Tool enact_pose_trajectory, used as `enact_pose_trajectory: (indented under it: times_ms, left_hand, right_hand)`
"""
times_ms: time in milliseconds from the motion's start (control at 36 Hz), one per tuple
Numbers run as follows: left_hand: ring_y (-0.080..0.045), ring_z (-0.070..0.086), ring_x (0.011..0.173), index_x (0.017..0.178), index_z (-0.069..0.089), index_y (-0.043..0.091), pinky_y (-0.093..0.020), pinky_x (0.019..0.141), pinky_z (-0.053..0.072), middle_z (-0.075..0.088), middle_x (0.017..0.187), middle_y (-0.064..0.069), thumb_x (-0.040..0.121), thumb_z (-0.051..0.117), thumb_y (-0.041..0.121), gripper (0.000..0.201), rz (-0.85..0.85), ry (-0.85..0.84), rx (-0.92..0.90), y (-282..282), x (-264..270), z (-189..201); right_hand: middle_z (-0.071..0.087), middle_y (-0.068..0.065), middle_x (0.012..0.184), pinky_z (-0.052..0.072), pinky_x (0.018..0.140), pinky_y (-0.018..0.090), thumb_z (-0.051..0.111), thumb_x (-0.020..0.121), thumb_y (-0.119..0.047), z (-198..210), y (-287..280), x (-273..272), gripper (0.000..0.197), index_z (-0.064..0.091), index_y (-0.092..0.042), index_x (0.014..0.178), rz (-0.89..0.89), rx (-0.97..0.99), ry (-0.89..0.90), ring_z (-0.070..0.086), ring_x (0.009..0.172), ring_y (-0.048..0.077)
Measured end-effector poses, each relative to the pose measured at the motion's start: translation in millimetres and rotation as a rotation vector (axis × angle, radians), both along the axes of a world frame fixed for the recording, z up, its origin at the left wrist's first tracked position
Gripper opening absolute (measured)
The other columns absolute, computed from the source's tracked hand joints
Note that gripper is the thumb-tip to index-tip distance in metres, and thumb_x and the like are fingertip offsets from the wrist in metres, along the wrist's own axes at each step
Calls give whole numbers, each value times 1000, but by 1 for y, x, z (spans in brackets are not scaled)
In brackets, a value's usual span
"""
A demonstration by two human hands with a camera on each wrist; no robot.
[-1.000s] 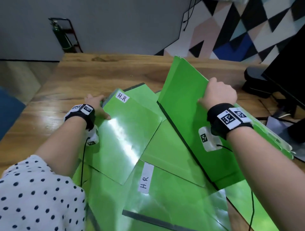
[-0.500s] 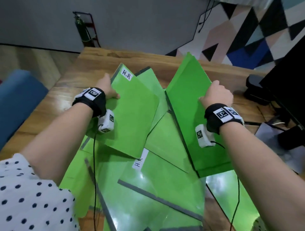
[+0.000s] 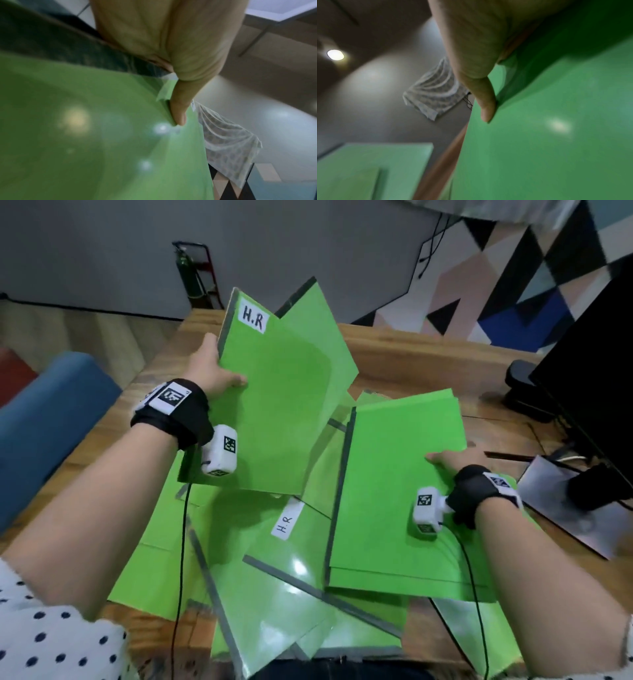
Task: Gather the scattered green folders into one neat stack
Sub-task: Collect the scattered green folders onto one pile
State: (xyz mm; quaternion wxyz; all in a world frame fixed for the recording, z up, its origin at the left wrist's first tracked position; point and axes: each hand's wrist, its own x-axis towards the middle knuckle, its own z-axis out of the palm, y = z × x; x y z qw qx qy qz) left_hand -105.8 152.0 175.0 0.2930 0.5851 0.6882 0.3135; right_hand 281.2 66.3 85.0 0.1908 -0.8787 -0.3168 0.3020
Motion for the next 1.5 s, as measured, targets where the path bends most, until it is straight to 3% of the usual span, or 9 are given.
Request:
enact_pose_trajectory:
  times_ms: [83,278,361,500,722,861,1083,1305,1500]
  left_hand:
    - [-28,61,105,124,42,7,-44,88,52,60,117,-12,75,76,6,60,3,-177,-77,1,-3,-12]
    - [-11,62,59,112,57,5,-21,54,51,66,90,-9,80,68,-5,35,1,-456,-226,-32,16,-78]
    - [-22,62,79,110,59,4,-35,75,53,66,94,-14,77,67,-10,37,-2,-423,-299,-71,31,-124]
    - [-24,62,91,117,57,8,-34,79,48,67,104,-7,77,76,11,44,-18,-193,-645,-121,36,-191]
    - [-23,65,92,115,58,9,-31,78,53,67,105,-5,71,77,46,61,-177,412,-746,-106,41,-188]
    - [-32,59,104,123,39,6,-41,88,50,57,117,-15,82,71,29,57,-72,256,-583,-84,57,-181]
    - [-31,62,99,126,36,4,-35,76,50,60,116,-15,85,68,27,56,63,302,-609,-95,89,-191]
    - [-34,58,109,128,35,8,-42,88,53,54,126,-16,81,67,46,69,123,295,-715,-122,115,-212]
    - [-33,38,130,139,27,2,-40,103,37,34,141,-17,83,62,49,81,139,313,-771,-132,148,-202]
  right_hand:
    - [55,19,131,45,93,37,75,77,-38,-23,-12,-13,68,51,2,127,77,-126,62,56,113,35]
    - [36,18,148,32,108,36,41,96,-50,-48,-36,-23,69,34,-1,143,181,-220,268,39,134,33]
    - [20,15,156,21,114,43,30,96,-57,-56,-47,-20,73,19,-9,150,145,-201,476,22,142,33]
    - [18,15,156,22,113,49,32,92,-64,-77,-51,-14,79,19,-13,150,130,-260,489,22,142,35]
    - [29,19,152,31,109,45,35,94,-57,-88,-45,-14,75,26,-4,147,135,-282,420,32,137,36]
    - [36,20,148,37,106,43,35,95,-55,-94,-40,-14,72,31,-2,144,156,-305,362,40,132,35]
    - [36,20,148,36,109,42,34,96,-54,-95,-34,-9,73,32,1,144,190,-298,321,40,132,35]
    - [37,21,146,39,103,43,68,72,-60,-103,-36,-12,103,28,3,143,75,-174,335,43,129,36]
    - [38,20,146,39,105,47,77,62,-59,-110,-39,-23,112,29,2,143,48,-73,286,42,130,37]
